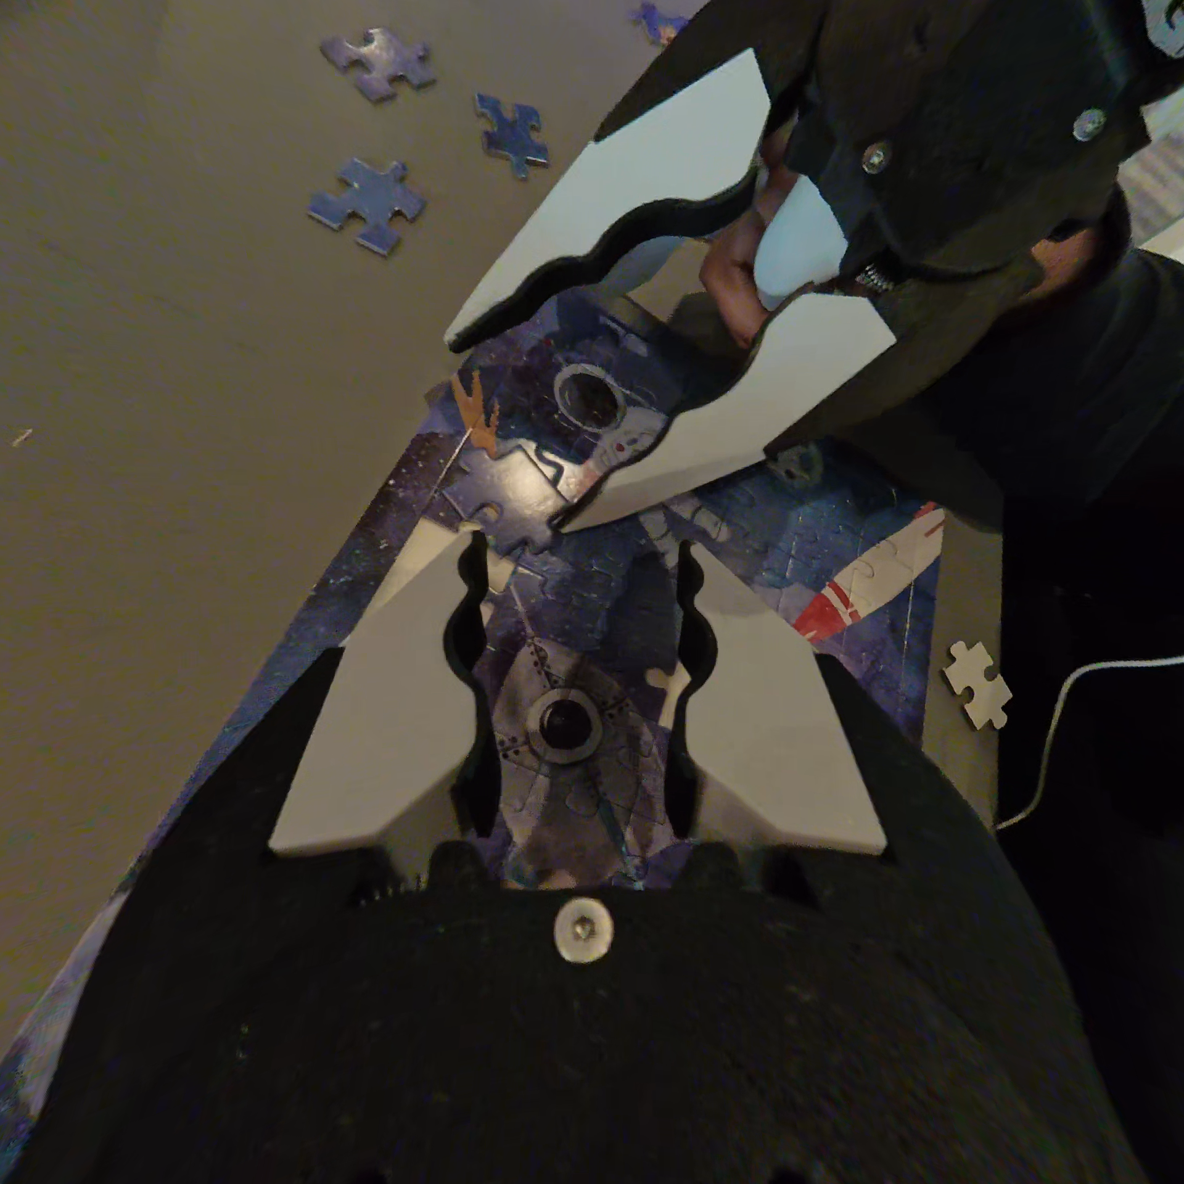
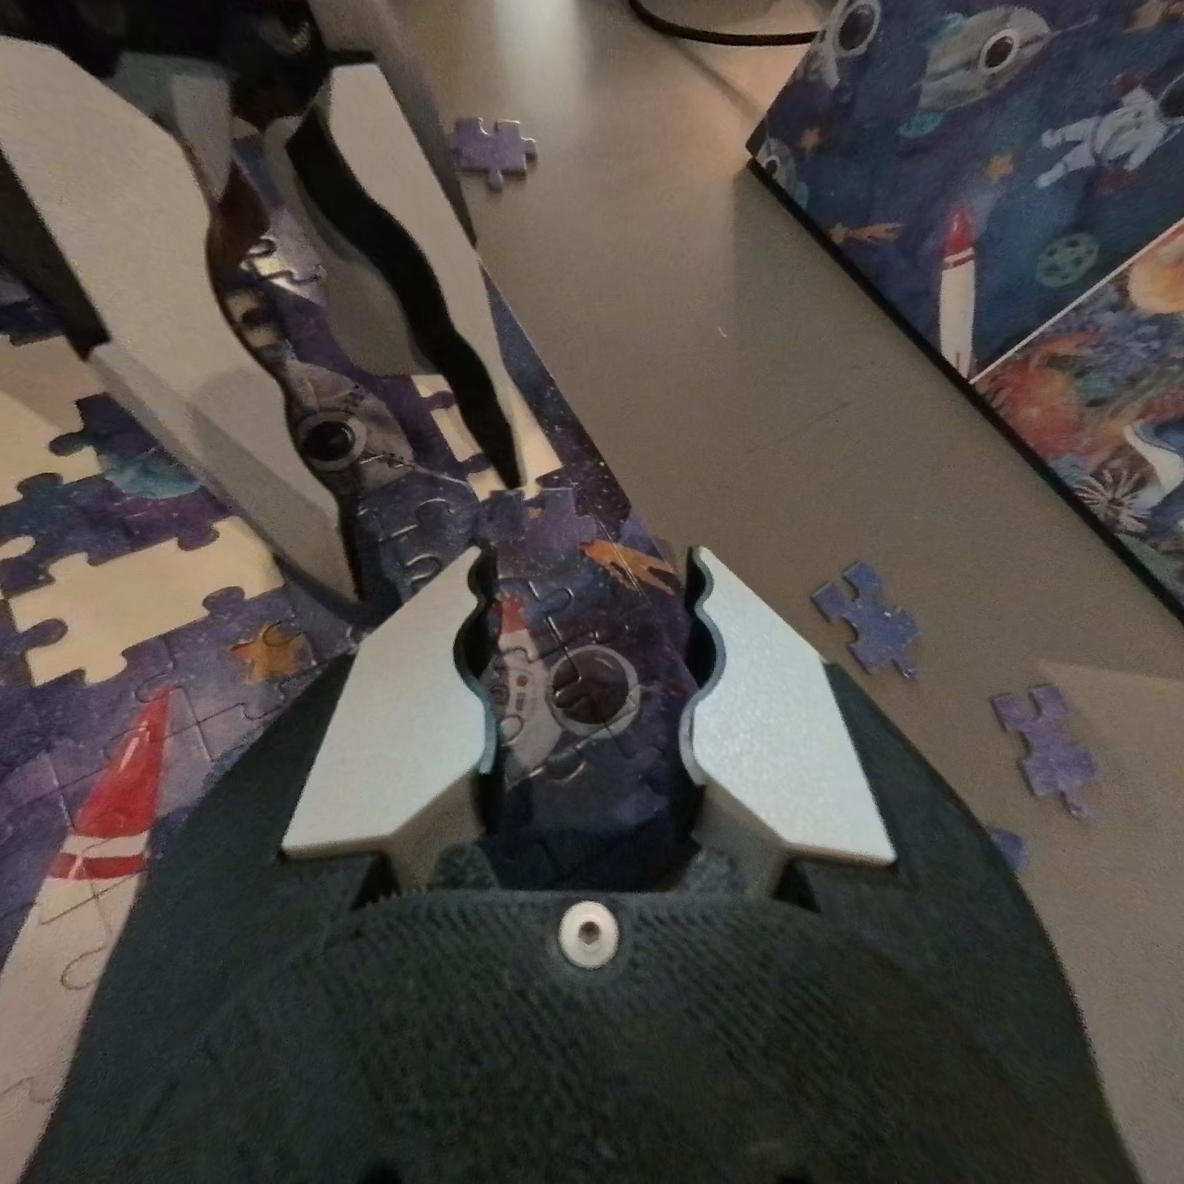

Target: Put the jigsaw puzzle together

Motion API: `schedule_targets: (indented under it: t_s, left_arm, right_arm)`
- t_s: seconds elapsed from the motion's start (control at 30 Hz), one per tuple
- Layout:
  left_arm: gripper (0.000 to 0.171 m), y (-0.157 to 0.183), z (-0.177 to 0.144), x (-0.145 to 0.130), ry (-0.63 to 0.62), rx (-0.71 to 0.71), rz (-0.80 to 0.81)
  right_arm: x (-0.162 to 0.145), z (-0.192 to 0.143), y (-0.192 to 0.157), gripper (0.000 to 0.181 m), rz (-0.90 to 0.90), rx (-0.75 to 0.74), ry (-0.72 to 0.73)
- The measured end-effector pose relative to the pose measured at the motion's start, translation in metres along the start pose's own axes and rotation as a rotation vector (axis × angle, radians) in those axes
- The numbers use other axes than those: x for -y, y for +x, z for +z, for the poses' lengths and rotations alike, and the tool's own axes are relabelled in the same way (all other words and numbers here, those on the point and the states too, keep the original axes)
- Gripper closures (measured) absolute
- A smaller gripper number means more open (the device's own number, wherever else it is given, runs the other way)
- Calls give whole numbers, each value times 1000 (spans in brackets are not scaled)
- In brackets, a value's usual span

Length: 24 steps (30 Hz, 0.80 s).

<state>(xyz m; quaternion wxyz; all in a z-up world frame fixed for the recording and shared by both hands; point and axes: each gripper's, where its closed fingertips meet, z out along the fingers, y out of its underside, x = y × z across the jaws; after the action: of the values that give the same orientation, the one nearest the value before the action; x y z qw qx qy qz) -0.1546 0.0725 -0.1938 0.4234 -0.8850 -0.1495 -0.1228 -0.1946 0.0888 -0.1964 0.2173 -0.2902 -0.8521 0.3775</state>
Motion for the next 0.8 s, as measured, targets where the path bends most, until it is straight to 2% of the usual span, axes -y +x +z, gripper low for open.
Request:
schedule_targets:
  t_s: [0.33,0.57,0.73,0.8]
  left_arm:
    - [119,6,2,0,-4,-24,12]
    - [121,-20,-13,10,73,94,-34]
    - [122,-31,-26,19,160,111,-116]
    - [123,-35,-32,23,197,117,-139]
  right_arm:
    - [-9,-4,29,135,71,-123,-27]
    - [10,-2,-1,119,119,31,52]
    - [3,8,-2,121,113,-4,-25]
    - [4,9,-1,127,114,-16,-31]
